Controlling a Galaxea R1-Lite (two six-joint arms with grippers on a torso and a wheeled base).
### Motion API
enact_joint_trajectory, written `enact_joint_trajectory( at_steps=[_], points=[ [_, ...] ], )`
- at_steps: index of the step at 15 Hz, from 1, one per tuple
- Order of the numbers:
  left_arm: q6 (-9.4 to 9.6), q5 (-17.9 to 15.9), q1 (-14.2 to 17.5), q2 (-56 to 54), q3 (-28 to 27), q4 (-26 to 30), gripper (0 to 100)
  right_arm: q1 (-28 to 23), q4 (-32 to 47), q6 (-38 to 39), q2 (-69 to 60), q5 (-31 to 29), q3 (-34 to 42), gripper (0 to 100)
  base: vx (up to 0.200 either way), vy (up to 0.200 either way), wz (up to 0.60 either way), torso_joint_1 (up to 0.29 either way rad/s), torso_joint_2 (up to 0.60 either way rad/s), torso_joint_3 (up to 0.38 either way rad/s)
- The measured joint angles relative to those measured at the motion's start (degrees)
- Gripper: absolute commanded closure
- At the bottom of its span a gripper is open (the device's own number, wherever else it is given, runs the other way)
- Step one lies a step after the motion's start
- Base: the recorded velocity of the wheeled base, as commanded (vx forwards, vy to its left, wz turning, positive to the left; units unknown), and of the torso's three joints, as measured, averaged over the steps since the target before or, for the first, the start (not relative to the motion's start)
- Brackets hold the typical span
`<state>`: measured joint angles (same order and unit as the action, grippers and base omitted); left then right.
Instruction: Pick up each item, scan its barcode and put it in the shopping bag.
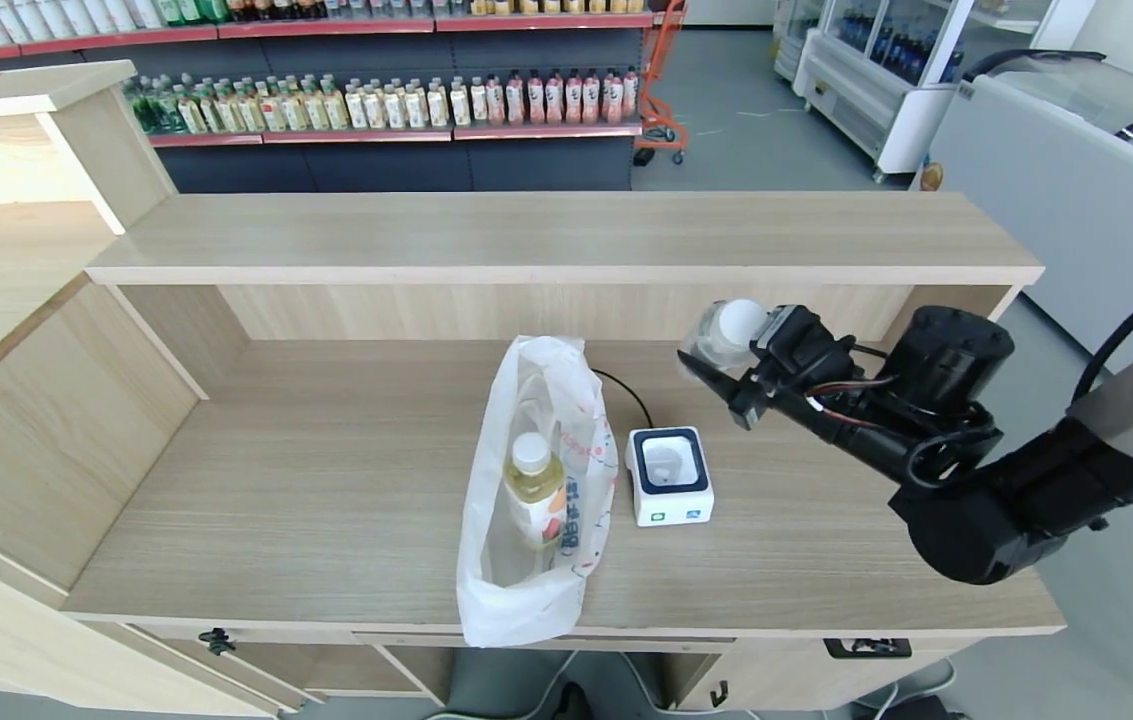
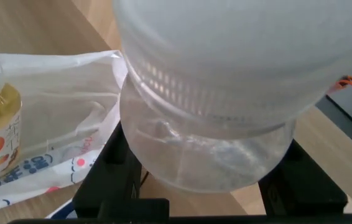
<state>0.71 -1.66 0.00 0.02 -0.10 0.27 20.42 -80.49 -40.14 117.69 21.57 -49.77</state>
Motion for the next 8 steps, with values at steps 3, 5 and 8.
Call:
enact_joint_trajectory(
  at_steps=[3,5,8],
  points=[
    [0.00,0.0,0.0,0.0,0.0,0.0,100,-0.1,-3.3,2.0,3.7,3.9,-0.8,100,0.000,0.000,0.00,0.000,0.00,0.000],
    [-0.02,0.0,0.0,0.0,0.0,0.0,100,-1.7,-6.2,2.8,5.6,5.3,-0.6,100,0.000,0.000,0.00,0.000,0.00,0.000],
    [0.00,0.0,0.0,0.0,0.0,0.0,100,-2.2,-9.3,4.2,8.0,7.9,-0.1,100,0.000,0.000,0.00,0.000,0.00,0.000]
  ],
)
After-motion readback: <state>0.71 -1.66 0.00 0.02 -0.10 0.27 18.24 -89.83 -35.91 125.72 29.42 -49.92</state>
